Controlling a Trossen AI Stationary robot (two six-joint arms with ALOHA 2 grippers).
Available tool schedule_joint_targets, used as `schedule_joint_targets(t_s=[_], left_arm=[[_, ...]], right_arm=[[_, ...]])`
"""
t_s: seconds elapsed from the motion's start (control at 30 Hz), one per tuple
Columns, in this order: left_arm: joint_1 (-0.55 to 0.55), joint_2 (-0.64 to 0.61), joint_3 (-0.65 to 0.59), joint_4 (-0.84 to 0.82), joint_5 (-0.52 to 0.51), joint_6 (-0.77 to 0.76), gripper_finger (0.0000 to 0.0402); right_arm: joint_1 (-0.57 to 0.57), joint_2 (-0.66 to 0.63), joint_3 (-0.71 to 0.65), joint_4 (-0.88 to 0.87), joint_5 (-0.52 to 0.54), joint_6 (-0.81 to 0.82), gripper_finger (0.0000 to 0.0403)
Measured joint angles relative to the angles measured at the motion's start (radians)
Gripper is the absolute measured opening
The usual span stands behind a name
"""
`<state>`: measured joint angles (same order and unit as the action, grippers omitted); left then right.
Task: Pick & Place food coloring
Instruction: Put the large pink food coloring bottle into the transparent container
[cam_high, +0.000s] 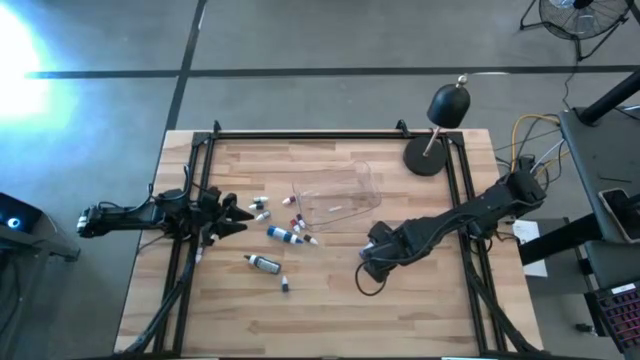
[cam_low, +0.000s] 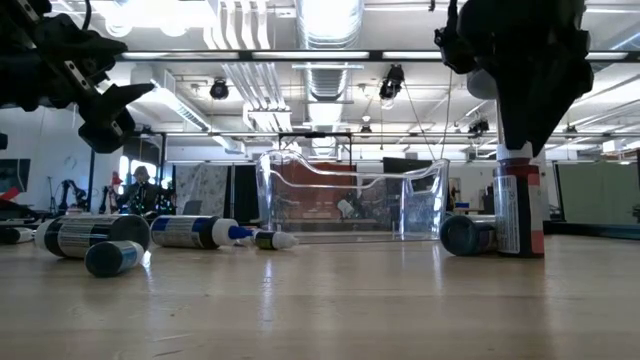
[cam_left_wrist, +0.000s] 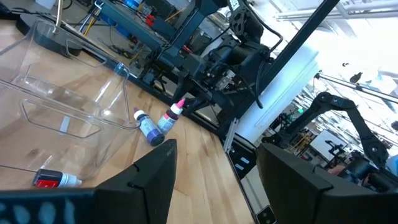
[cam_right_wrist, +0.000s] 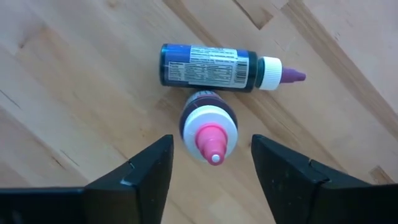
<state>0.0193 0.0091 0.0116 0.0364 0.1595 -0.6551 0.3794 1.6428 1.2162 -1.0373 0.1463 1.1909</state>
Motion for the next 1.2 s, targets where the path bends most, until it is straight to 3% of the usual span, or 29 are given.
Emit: schedule_joint_targets(t_s=[0.2,0.67,1.2], left_arm=[[0.0,0.0,0.0,0.0,0.0,0.0,0.0197],[0.0,0.0,0.0,0.0,0.0,0.0,0.0197],[0.0,0.0,0.0,0.0,0.0,0.0,0.0197]], right_arm=[[0.0,0.0,0.001,0.012,-0.001,-0.003,0.0185],[-0.003,0.0,0.0,0.047,0.034,-0.03,0.0182],[0.002,-0.001,-0.001,0.049,0.058,-0.236,0.0185]])
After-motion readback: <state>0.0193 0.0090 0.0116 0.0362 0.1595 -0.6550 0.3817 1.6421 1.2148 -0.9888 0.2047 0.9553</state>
